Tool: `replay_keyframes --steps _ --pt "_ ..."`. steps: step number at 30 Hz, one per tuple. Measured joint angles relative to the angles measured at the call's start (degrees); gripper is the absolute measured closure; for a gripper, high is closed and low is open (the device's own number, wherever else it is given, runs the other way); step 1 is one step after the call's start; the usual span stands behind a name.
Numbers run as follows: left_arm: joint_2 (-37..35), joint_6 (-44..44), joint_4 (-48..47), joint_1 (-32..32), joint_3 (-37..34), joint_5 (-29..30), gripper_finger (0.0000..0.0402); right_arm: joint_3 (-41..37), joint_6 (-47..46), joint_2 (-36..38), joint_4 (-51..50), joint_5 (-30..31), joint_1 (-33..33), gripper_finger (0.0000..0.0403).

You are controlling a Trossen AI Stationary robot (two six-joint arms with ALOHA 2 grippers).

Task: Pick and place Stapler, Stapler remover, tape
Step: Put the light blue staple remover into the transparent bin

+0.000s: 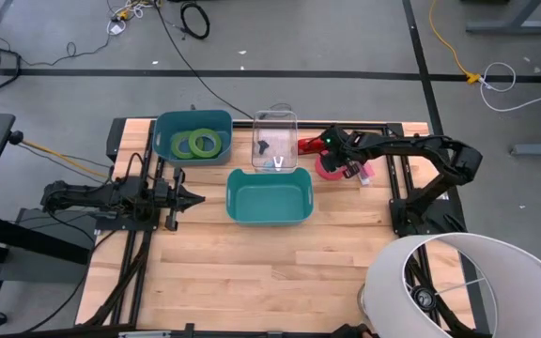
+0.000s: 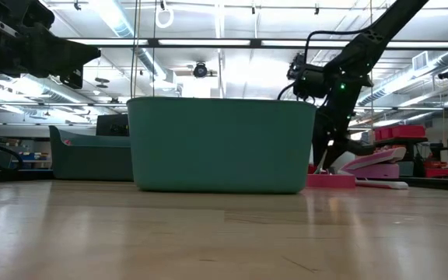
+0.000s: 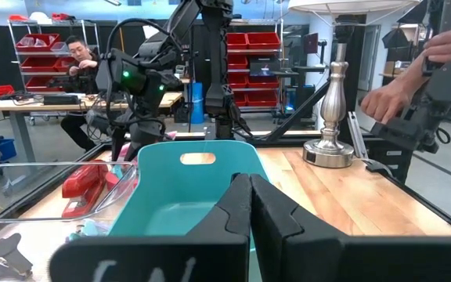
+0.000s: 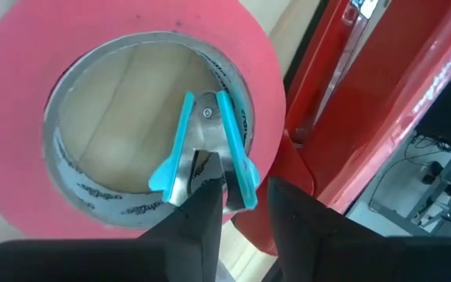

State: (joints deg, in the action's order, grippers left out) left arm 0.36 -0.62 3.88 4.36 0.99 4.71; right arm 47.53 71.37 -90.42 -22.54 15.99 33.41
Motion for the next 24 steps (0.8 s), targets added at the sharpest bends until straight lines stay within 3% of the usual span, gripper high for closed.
replay_keyframes --steps 7,13,24 --pt "0.00 0.00 -0.02 0.00 0.00 0.00 0.0399 0.00 0.66 -0.74 0.68 0.07 0.00 0.0305" --pt "0.00 0.00 0.00 0.02 0.00 0.00 0.0399 0.00 0.69 -0.74 0.71 3.89 0.00 0.0337" --pt "0.00 0.00 0.00 0.00 0.00 -0.02 0.0399 0.00 0.87 -0.74 0.66 4.12 -0.13 0.0390"
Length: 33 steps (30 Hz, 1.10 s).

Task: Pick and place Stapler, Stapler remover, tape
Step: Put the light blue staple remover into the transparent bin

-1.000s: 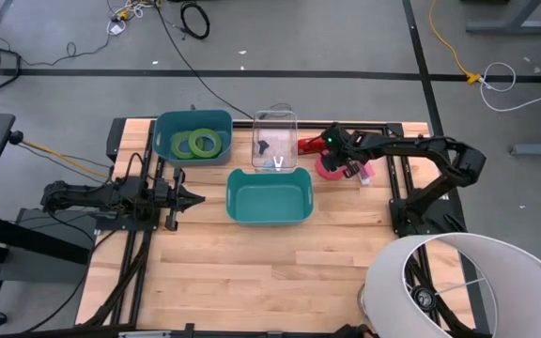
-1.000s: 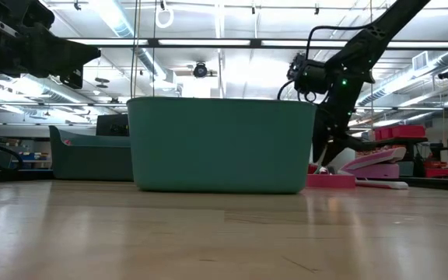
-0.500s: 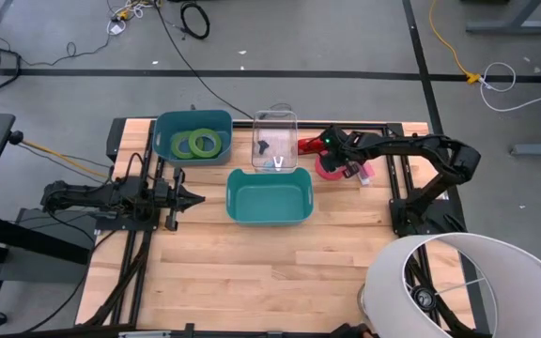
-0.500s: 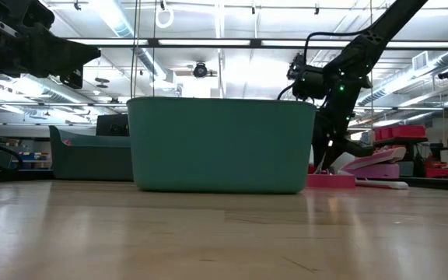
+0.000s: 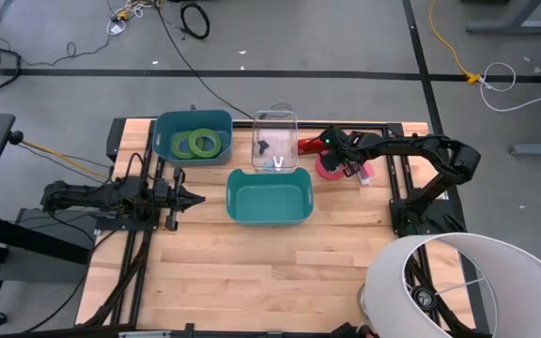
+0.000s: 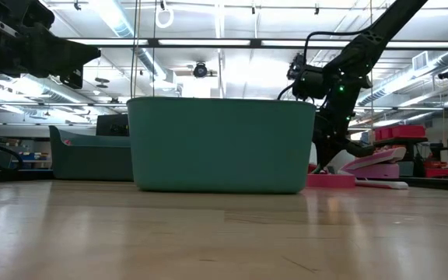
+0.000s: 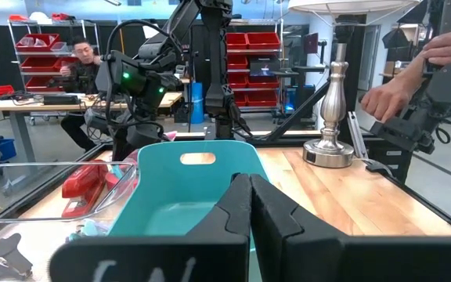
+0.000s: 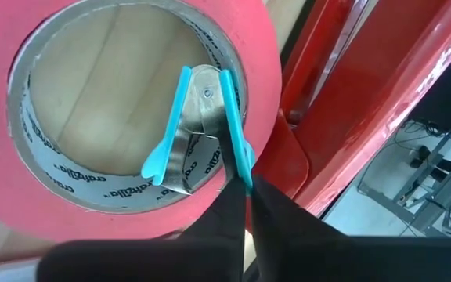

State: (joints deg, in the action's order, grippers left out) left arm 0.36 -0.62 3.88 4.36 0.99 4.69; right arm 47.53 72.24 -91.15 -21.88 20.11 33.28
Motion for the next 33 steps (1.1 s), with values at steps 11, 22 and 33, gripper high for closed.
replay_keyframes --steps 11,22,33 --pt "0.00 0.00 -0.02 0.00 0.00 0.01 0.0399 0.01 -0.17 0.02 0.10 -1.27 -0.04 0.0399" --pt "0.00 -0.01 0.00 0.01 0.00 0.00 0.0399 0.02 -1.89 0.15 -0.05 -1.67 -0.74 0.0399" --pt "0.00 0.00 -0.01 0.01 0.00 0.01 0.0399 0.02 -6.42 2.72 -0.03 -3.67 -0.76 0.0399"
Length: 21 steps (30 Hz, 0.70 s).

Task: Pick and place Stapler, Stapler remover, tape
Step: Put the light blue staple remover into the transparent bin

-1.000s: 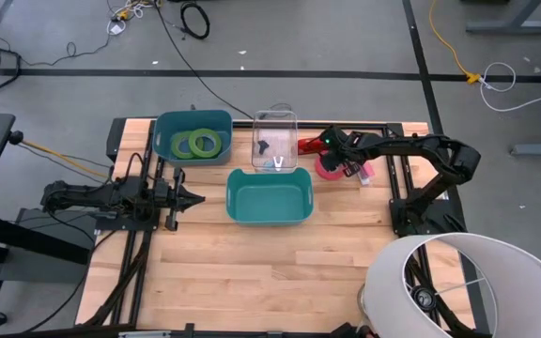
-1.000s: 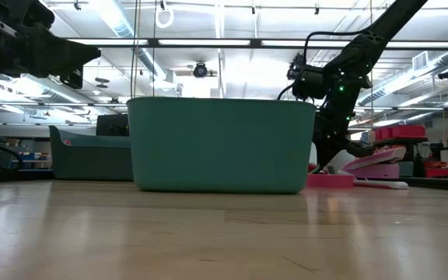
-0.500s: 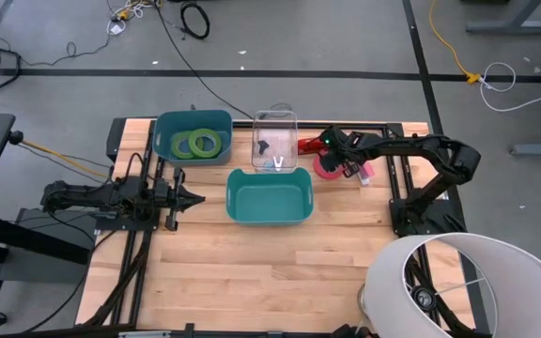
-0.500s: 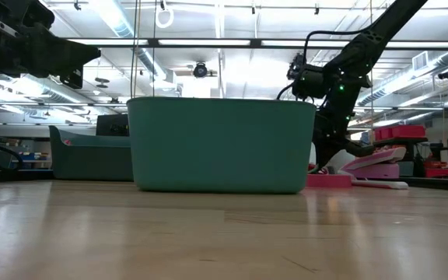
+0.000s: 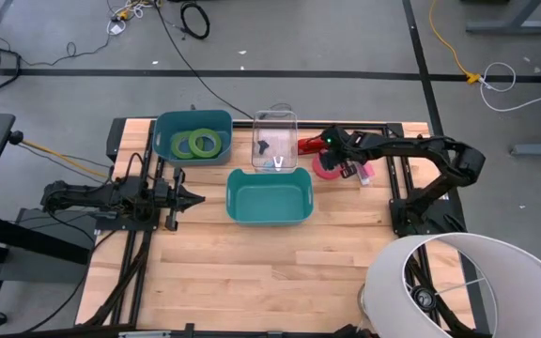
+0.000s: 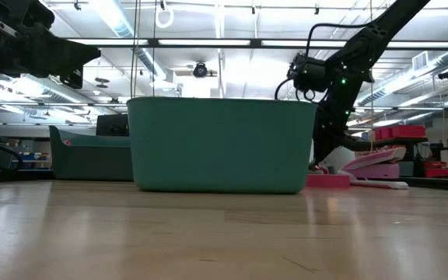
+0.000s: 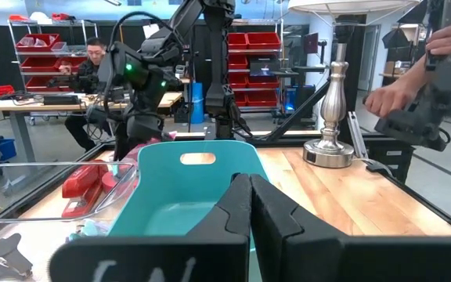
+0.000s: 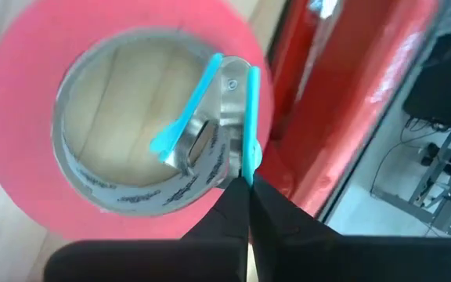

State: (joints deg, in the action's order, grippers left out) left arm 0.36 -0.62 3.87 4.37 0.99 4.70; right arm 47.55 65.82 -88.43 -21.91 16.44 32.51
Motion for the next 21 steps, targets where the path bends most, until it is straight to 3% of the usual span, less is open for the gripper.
replay_keyframes --steps 21 --pt "0.00 -0.02 -0.01 0.01 0.00 -0.02 0.0399 0.00 -13.14 8.94 0.33 -0.95 -1.42 0.0399"
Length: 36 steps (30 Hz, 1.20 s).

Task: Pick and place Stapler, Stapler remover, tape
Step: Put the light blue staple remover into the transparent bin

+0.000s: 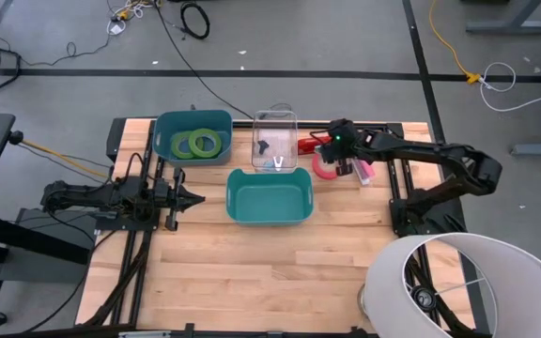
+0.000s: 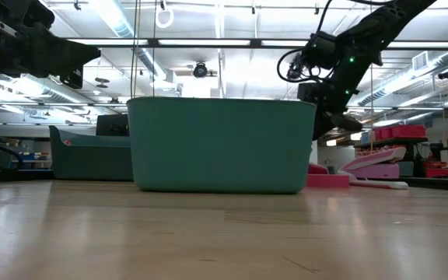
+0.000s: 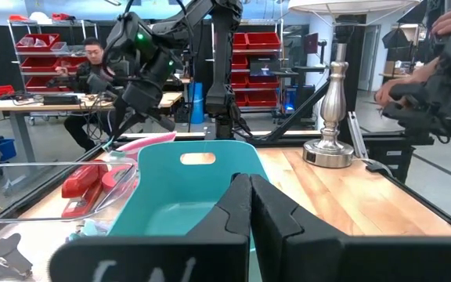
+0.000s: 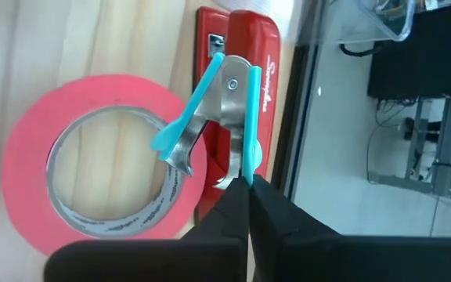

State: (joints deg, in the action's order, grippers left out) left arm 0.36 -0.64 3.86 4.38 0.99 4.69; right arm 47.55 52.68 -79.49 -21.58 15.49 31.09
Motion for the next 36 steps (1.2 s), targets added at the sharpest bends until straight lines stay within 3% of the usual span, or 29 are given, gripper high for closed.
replay_keyframes --steps 11,25,36 --pt "0.00 0.02 0.01 -0.01 0.00 0.02 0.0399 0.56 -2.84 0.69 1.33 0.04 0.02 0.0399" --pt "0.00 0.02 0.01 -0.02 0.00 0.00 0.0399 10.91 -9.23 0.69 1.62 -3.11 -1.03 0.0399" --pt "0.00 0.02 0.01 -0.01 0.00 0.01 0.0399 14.71 -17.01 0.69 3.96 -5.55 -4.98 0.0399"
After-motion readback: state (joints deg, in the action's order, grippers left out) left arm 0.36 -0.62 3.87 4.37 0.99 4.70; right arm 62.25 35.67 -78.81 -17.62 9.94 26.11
